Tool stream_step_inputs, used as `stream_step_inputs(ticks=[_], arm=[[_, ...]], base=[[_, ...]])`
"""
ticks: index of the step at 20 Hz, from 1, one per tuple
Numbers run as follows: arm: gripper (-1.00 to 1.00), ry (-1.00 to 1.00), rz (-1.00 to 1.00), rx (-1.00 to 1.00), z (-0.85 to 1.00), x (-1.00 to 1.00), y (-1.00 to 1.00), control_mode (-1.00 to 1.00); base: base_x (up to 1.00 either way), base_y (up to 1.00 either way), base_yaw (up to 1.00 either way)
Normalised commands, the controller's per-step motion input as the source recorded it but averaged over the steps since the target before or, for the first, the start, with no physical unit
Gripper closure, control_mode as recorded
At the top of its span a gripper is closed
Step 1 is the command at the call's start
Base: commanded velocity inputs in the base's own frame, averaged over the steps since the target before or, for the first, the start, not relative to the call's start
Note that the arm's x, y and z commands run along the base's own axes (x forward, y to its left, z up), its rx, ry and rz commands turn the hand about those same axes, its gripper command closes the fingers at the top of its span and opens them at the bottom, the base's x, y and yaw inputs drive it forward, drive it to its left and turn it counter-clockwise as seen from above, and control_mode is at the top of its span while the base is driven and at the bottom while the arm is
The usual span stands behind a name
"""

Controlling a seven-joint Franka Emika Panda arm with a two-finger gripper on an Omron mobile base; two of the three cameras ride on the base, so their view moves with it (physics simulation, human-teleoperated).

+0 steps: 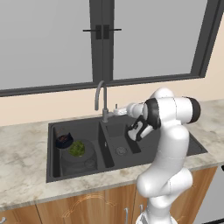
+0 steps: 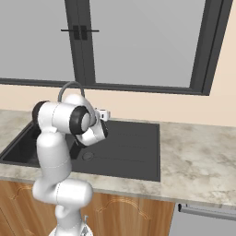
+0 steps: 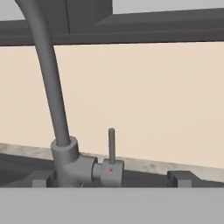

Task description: Pick the teapot and jar and place them in the sink. Then turn on the water.

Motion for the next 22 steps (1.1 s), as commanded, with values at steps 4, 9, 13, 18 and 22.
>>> stream_step_inputs(ticks=[4,9,13,18,22], arm=[[-1.00,-0.01,-0.01,0.00,-0.03,0.17,0.00,-1.00],[-1.00,-0.02,-0.02,0.00,-0.03,0.09,0.00,-1.00],[-1.00,-0.01,0.00,0.00,-0.11,0.10,0.00,-1.00],[-1.00,0.00,0.00,0.00,-0.07,0.09,0.00,-1.00],[-1.00,0.00,0.00,0.00,-0.02,0.18,0.00,-1.00]], base=[[0.00,0.00,0.00],[0.00,0.00,0.00],[0.00,0.00,0.00],[0.00,0.00,0.00],[0.00,0.00,0.00]])
